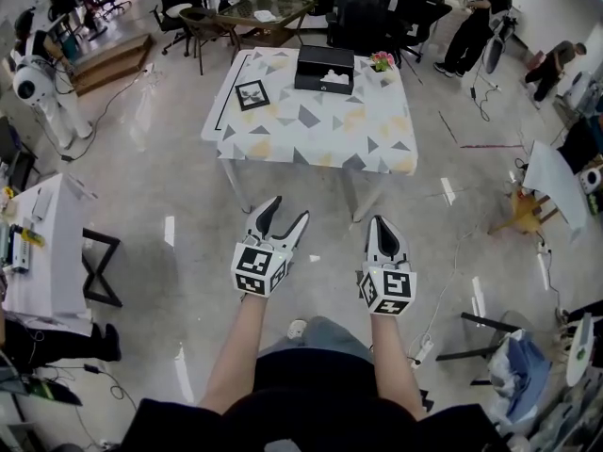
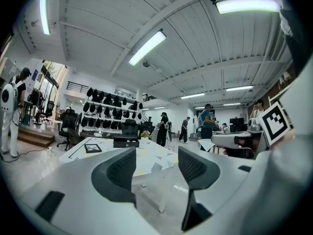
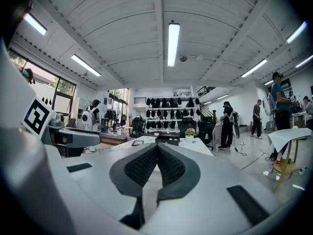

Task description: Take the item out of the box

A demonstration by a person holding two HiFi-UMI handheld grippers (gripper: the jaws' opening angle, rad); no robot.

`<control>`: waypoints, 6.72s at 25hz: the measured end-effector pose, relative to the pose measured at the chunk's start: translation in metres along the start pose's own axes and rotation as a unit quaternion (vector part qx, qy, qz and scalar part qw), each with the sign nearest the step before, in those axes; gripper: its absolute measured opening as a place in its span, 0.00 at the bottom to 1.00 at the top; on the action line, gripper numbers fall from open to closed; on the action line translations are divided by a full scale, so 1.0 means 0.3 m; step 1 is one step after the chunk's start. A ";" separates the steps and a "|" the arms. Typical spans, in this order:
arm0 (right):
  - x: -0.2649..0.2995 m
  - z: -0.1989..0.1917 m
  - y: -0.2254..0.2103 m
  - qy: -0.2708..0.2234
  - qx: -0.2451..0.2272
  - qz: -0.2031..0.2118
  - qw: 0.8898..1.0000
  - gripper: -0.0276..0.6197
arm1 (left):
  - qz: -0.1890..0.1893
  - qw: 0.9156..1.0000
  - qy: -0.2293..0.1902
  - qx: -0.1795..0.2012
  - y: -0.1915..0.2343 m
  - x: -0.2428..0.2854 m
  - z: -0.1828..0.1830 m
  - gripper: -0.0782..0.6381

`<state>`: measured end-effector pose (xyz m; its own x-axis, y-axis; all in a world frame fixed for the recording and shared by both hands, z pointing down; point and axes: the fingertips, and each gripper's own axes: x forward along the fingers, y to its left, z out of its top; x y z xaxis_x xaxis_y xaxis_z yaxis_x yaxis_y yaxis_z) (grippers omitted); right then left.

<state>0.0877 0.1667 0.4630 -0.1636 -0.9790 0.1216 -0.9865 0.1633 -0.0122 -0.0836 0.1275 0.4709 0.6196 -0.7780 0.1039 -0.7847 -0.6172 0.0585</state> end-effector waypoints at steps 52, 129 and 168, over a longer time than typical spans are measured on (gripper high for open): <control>1.484 0.162 -0.544 0.008 0.011 0.025 1.000 0.05 | 0.039 0.999 0.017 0.025 0.712 1.339 0.135 0.48; 2.095 -0.008 -0.699 0.128 0.019 0.044 0.991 0.05 | -0.283 0.748 0.443 0.406 0.869 2.214 -0.391 0.28; 1.966 0.099 -0.662 0.094 0.011 0.020 0.995 0.05 | -0.127 0.945 0.176 0.245 0.842 2.030 0.189 0.16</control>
<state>0.1869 -0.4468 0.5077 -0.2006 -0.9313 0.3040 -0.9795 0.1972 -0.0424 0.0966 -0.5090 0.4926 0.6740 -0.5641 0.4770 -0.4554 -0.8257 -0.3330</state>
